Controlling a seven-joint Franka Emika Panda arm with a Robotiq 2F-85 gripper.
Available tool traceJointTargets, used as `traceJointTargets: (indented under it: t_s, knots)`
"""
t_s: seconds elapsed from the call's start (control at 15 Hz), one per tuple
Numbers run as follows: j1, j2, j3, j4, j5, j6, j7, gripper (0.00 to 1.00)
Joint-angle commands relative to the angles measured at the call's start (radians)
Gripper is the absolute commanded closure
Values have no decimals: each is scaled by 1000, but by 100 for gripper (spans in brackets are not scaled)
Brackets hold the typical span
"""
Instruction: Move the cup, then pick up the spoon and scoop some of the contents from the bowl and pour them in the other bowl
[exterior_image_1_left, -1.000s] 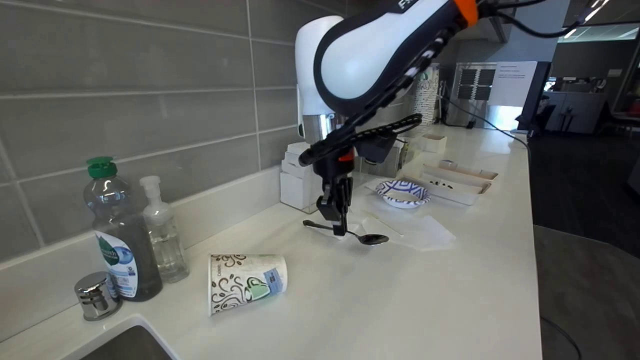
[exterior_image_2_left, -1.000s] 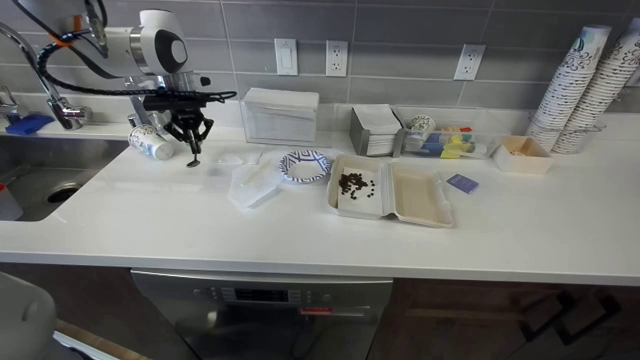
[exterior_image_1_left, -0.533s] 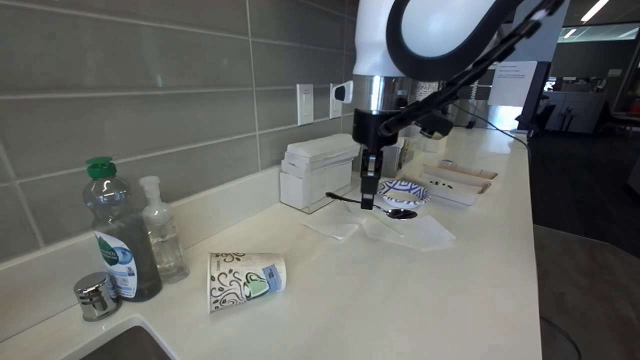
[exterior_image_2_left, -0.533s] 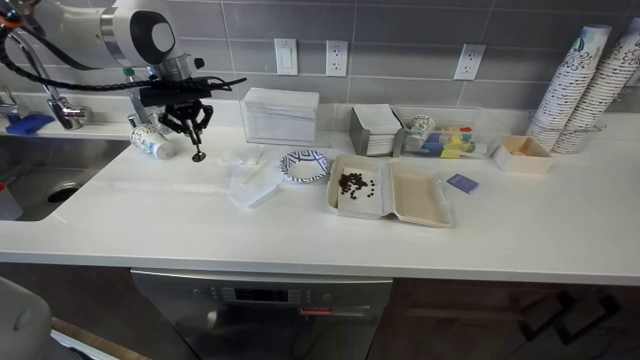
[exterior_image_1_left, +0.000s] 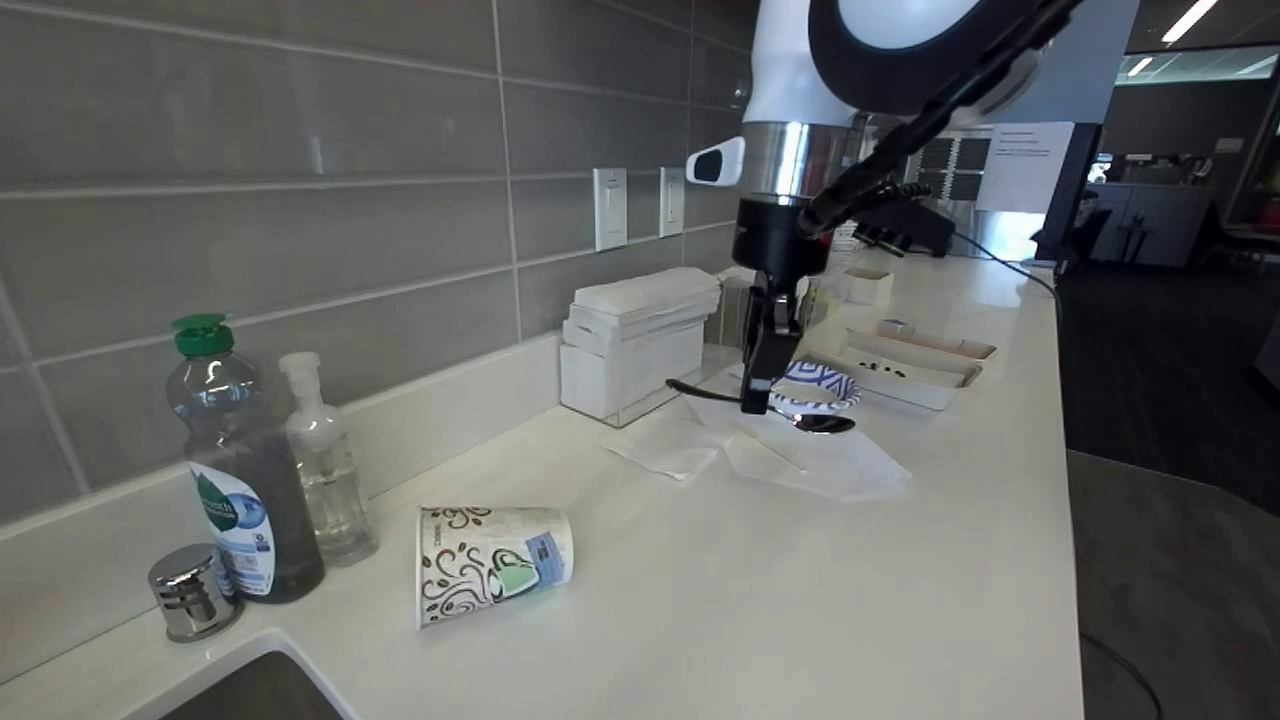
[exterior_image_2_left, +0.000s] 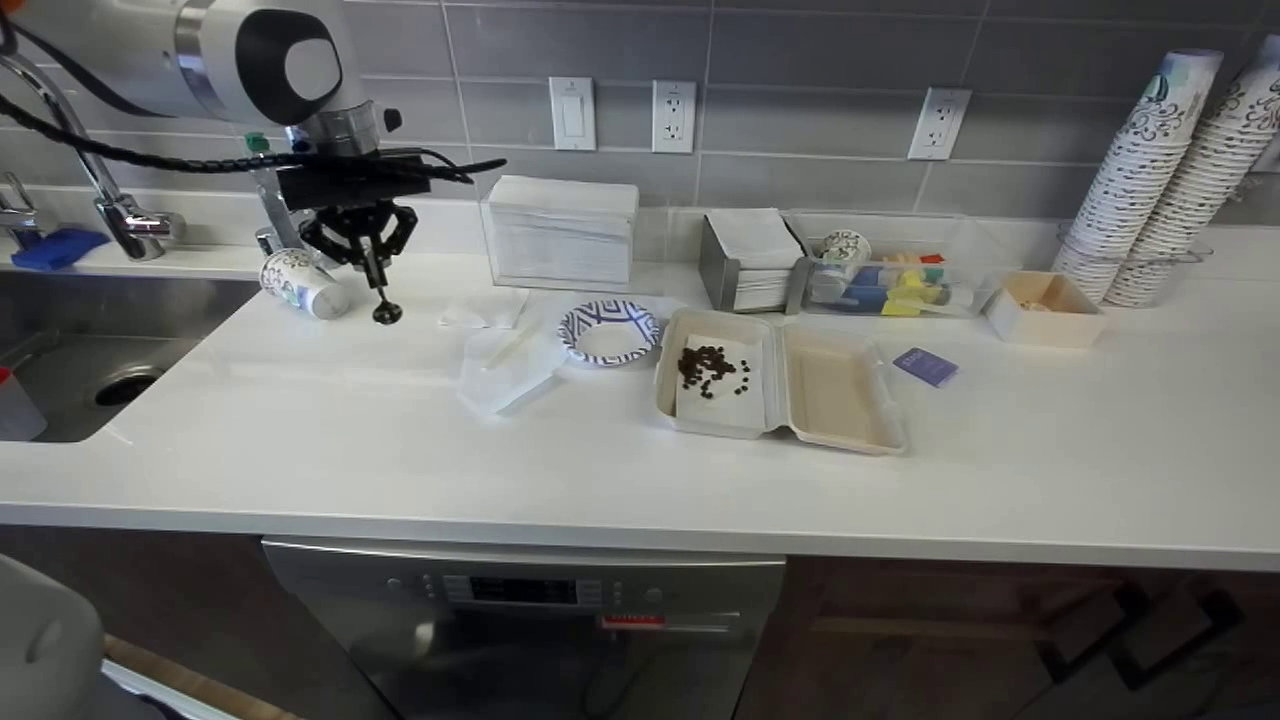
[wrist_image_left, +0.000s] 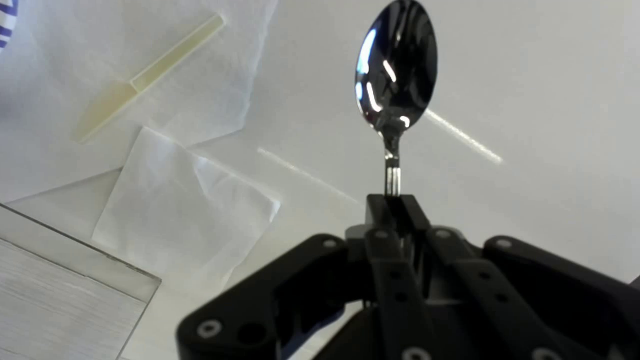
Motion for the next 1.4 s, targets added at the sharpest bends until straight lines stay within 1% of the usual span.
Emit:
traceJointTargets:
  t_s: [0.0,0.13,0.6,0.8,0.93,1.13,1.33]
  knots:
    - [7,3,-5,-1,-18,12,-1,98]
    - [-13,3,-30,18,16,8,-18,98]
    - [-112,25,-176,97,175,11,-122,98]
    - [-162,35,-228,124,215,21,-118,98]
    - [-190,40,-252,133,232,28,-102,98]
    - [-224,43,-277,128,227,74,-52,98]
    - [-259,59,-299,118,204,165,64,98]
